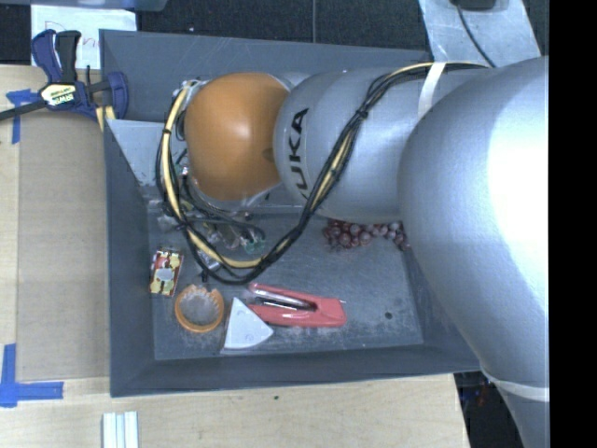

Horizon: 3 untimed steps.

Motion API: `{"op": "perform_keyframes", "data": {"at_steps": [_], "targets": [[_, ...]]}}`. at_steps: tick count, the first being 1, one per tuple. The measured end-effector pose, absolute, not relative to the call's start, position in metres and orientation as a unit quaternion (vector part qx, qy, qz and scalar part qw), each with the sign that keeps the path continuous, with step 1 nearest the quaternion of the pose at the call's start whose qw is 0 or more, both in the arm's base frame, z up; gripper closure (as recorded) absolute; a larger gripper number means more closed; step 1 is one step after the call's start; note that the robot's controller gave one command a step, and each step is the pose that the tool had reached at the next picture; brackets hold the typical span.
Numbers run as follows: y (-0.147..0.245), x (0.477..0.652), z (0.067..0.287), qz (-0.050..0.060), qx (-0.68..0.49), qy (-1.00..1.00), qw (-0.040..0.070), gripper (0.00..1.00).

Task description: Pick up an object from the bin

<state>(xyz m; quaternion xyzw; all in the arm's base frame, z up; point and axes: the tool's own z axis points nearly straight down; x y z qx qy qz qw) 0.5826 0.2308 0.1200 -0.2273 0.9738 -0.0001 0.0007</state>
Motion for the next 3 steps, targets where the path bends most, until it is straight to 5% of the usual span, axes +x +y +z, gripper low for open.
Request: {"op": "perform_keyframes", "data": {"at_steps": [1, 2, 3], "targets": [[0.239, 0.578, 0.108, 0.0, -0.356, 0.934, 0.0, 0.0], [0.24, 0.592, 0.069, -0.002, -0.343, 0.939, 0.002, 0.0], [0.242, 0.589, 0.071, -0.001, -0.485, 0.874, 0.003, 1.0]]}}
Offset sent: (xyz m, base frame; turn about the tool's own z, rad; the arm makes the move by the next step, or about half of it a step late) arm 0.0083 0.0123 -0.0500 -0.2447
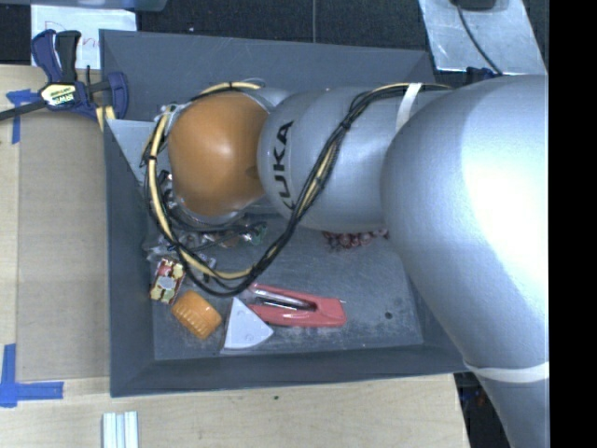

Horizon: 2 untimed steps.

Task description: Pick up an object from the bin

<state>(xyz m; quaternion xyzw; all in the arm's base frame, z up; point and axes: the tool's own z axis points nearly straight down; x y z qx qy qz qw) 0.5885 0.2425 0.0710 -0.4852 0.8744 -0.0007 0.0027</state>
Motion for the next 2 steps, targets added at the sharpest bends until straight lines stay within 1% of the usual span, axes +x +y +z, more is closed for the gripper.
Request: {"op": "perform_keyframes", "data": {"at_steps": [1, 2], "targets": [[0.242, 0.588, 0.071, -0.001, -0.485, 0.875, 0.002, 1.0], [0.242, 0.586, 0.107, 0.001, -0.484, 0.875, -0.002, 1.0]]}}
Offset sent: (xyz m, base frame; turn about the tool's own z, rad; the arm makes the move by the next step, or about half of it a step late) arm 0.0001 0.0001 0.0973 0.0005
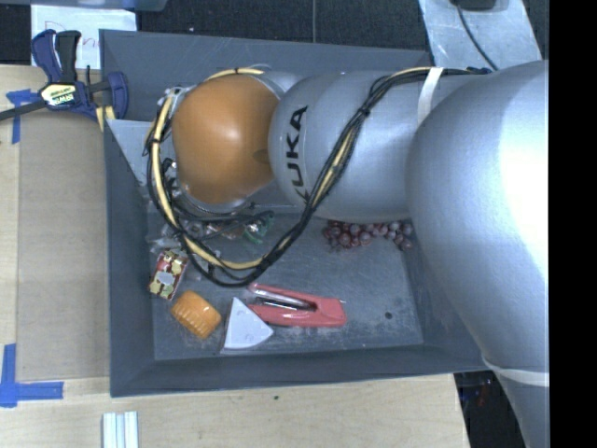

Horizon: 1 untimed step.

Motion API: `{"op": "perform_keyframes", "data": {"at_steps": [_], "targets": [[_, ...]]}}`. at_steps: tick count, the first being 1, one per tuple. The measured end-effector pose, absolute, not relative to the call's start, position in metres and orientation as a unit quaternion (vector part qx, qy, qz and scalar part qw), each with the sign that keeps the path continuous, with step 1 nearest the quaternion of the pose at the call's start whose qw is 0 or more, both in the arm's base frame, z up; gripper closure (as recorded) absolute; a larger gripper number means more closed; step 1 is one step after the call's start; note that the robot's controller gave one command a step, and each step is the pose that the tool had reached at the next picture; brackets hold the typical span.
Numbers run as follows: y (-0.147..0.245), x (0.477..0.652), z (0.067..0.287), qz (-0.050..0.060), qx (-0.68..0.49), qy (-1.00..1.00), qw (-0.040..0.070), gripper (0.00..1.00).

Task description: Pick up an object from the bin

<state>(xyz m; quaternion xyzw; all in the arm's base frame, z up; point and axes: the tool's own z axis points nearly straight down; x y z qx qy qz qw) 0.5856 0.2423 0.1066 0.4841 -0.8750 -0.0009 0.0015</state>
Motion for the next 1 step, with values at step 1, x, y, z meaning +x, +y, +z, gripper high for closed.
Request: {"op": "perform_keyframes", "data": {"at_steps": [1], "targets": [[0.2437, 0.5889, 0.1413, 0.0, 0.484, -0.875, -0.005, 1.0]]}}
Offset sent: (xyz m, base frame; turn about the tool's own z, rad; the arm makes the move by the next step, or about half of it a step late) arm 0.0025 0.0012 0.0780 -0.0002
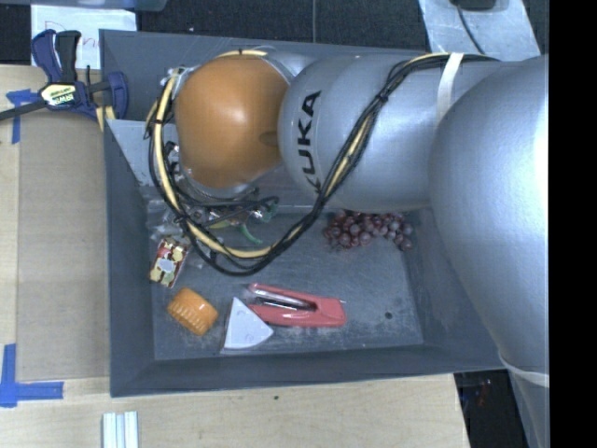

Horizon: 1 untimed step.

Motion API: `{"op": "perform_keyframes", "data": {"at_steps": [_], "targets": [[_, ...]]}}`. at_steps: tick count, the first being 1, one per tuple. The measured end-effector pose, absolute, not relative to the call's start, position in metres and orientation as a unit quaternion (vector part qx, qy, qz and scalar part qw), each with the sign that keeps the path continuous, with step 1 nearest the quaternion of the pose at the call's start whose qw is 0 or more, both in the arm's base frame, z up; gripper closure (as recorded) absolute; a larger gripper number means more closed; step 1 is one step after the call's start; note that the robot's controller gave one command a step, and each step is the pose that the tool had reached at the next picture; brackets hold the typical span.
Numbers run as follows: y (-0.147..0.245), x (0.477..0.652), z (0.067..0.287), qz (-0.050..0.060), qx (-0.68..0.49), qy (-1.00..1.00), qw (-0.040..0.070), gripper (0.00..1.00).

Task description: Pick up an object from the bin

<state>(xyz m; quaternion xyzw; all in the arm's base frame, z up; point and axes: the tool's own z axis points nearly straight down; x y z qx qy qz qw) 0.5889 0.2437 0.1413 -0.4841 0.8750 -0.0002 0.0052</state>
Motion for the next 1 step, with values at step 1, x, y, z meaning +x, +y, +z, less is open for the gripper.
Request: {"op": "perform_keyframes", "data": {"at_steps": [1], "targets": [[0.2433, 0.588, 0.1698, 0.0, -0.483, 0.876, 0.004, 1.0]]}}
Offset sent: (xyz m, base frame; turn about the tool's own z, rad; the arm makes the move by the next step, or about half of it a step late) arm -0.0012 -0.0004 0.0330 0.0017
